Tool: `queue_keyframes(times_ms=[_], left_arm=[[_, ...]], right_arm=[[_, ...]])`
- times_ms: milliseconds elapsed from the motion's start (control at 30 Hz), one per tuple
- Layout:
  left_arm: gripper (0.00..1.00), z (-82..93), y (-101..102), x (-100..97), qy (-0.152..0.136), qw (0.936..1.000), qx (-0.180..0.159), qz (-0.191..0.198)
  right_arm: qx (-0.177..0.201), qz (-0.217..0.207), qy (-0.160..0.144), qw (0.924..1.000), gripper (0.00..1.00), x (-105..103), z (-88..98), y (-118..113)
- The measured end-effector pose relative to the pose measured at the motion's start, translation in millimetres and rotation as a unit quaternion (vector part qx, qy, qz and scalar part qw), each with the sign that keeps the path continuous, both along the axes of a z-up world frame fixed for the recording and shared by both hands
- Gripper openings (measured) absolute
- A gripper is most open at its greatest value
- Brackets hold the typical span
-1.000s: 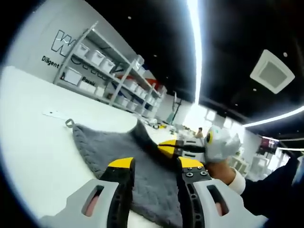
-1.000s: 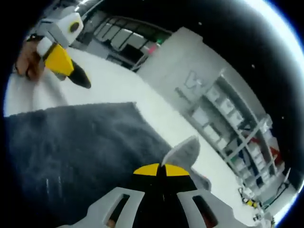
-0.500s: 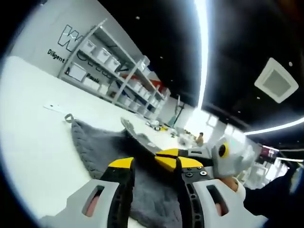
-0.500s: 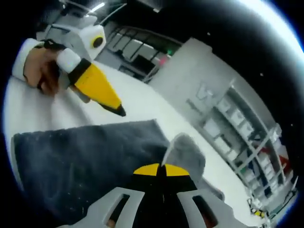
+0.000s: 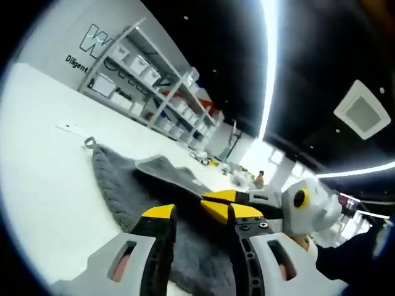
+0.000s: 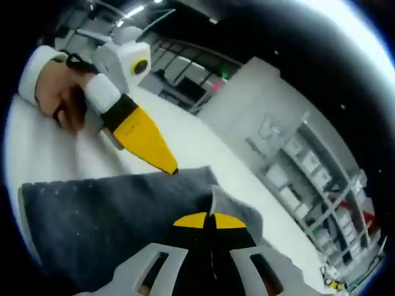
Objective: Open the folded towel by lifting each exposed corner and separating the folded layers until the towel lies flat within the target outline without major curled edges
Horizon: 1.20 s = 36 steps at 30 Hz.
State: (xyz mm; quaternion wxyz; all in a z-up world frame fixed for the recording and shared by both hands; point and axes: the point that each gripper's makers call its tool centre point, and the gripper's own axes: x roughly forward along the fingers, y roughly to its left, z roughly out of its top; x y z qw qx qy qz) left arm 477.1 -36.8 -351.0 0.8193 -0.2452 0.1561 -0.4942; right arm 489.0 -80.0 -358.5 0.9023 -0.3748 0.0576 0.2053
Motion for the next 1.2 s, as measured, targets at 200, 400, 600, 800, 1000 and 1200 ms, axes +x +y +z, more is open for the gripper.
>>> queue_keyframes(times_ms=[200, 400, 600, 800, 1000, 1200], left_arm=[[0.33, -2.4, 0.1, 0.4, 0.006, 1.0000, 0.003, 0.002], [0.33, -4.5, 3.4, 3.7, 0.019, 0.9998, -0.004, 0.008], [0.33, -5.0, 6.0, 5.6, 0.037, 0.9991, -0.020, 0.010], [0.30, -5.2, 11.7, 9.8, 0.035, 0.9990, -0.015, 0.025], [0.29, -9.1, 11.0, 9.3, 0.056, 0.9980, -0.018, 0.023], [0.25, -12.4, 10.4, 9.2, 0.055, 0.9982, -0.010, 0.024]], right_arm=[[-0.008, 0.017, -0.001, 0.9998, 0.00, -5.6, -2.7, 12.6], [-0.007, 0.031, -0.004, 0.9995, 0.00, -11.0, -1.8, 20.3], [-0.035, 0.052, -0.019, 0.9978, 0.00, -18.8, -4.0, 35.7], [-0.063, 0.063, -0.035, 0.9954, 0.00, -22.4, -4.7, 43.7], [-0.092, 0.072, -0.056, 0.9916, 0.00, -24.7, -3.0, 49.5], [-0.127, 0.087, -0.076, 0.9851, 0.00, -28.2, -4.4, 57.6]])
